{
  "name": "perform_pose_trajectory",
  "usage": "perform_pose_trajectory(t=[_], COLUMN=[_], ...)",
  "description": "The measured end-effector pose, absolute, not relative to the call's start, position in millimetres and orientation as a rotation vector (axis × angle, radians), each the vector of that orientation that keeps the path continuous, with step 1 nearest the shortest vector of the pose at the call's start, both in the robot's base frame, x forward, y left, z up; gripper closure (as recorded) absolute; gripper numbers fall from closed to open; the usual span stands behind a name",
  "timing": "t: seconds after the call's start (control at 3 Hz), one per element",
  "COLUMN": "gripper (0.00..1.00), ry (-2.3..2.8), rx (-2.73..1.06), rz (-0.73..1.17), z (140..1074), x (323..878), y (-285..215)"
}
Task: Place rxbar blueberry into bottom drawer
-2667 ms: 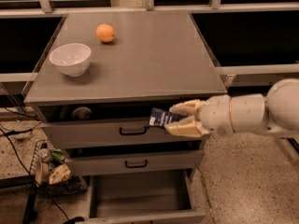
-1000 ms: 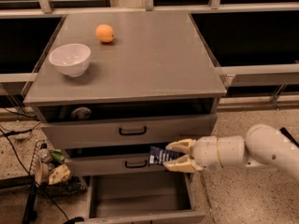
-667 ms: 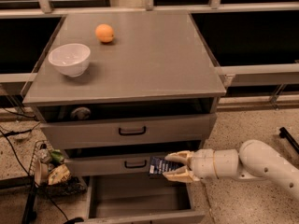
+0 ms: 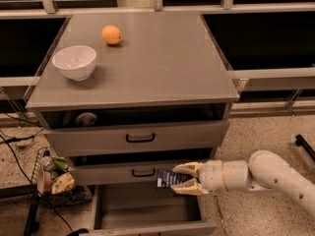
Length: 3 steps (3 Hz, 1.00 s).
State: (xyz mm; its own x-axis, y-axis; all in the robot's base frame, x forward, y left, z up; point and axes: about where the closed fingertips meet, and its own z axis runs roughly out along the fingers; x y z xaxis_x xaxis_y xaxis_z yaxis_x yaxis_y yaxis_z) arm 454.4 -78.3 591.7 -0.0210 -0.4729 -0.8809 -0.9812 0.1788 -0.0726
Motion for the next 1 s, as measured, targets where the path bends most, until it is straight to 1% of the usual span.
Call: perform_pose_trajectory(t=[0.67, 1.0], gripper=[1.0, 1.0], ry=[1.535, 1.523], rx=[-1.486, -1.513], rz=[0.766, 0.766], z=[526, 472], x=[464, 473], y=[-69, -66])
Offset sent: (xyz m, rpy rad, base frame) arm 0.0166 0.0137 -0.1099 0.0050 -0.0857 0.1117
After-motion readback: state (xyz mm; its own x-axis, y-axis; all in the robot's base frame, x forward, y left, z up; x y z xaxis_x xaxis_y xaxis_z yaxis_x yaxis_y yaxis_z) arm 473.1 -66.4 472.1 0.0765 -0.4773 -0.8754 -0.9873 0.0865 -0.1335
